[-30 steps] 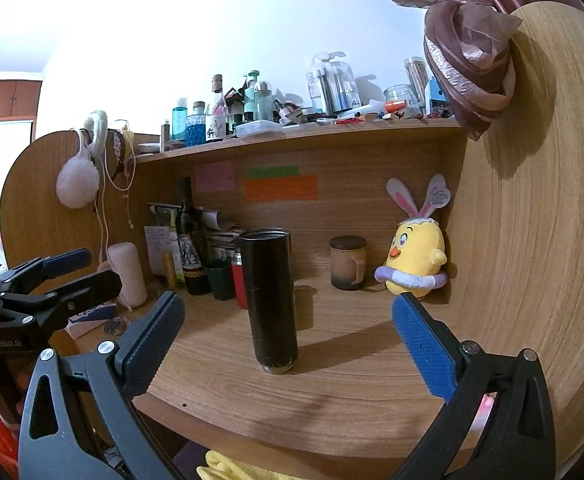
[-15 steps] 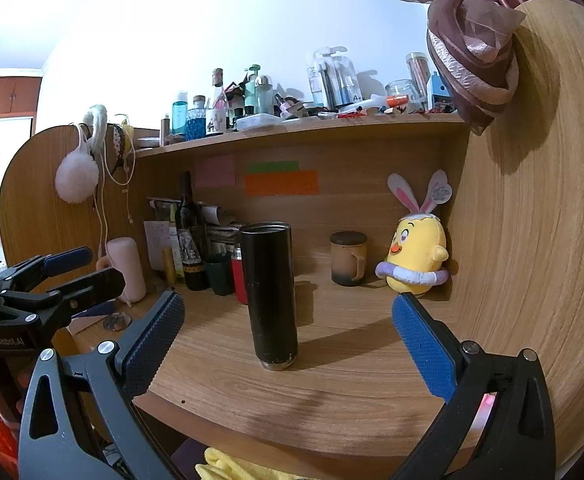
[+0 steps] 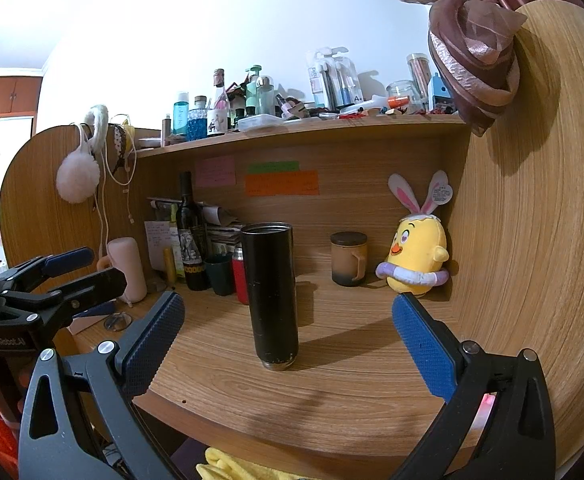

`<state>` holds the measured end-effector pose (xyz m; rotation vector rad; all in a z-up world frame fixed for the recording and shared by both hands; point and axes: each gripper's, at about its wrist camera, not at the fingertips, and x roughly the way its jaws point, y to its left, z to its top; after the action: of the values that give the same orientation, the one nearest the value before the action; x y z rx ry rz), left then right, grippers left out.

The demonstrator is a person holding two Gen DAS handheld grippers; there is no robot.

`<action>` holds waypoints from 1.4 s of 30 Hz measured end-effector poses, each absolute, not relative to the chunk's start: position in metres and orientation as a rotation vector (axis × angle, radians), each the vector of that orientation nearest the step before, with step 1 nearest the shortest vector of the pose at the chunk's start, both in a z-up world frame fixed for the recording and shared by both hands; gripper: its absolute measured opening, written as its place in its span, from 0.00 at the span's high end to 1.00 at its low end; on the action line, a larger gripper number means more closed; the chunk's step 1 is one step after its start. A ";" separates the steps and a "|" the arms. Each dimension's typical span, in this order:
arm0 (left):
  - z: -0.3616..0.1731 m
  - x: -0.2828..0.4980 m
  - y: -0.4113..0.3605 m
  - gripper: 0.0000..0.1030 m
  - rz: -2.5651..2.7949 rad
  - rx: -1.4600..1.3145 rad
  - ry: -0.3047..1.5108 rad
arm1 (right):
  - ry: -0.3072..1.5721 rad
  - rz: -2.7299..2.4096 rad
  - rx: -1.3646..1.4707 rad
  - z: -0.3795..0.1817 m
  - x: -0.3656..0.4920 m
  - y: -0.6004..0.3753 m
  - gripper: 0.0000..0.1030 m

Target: Flip cup upside down

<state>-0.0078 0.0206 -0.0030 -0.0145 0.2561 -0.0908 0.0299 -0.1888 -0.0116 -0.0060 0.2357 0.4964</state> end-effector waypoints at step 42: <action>-0.009 -0.003 0.016 0.00 -0.114 -0.026 0.279 | 0.241 0.500 0.008 -0.012 0.029 -0.189 0.00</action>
<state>-0.0030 0.0157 -0.0086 -0.0262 0.2792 -0.1143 0.0291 -0.1894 -0.0121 0.0076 0.2409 0.5001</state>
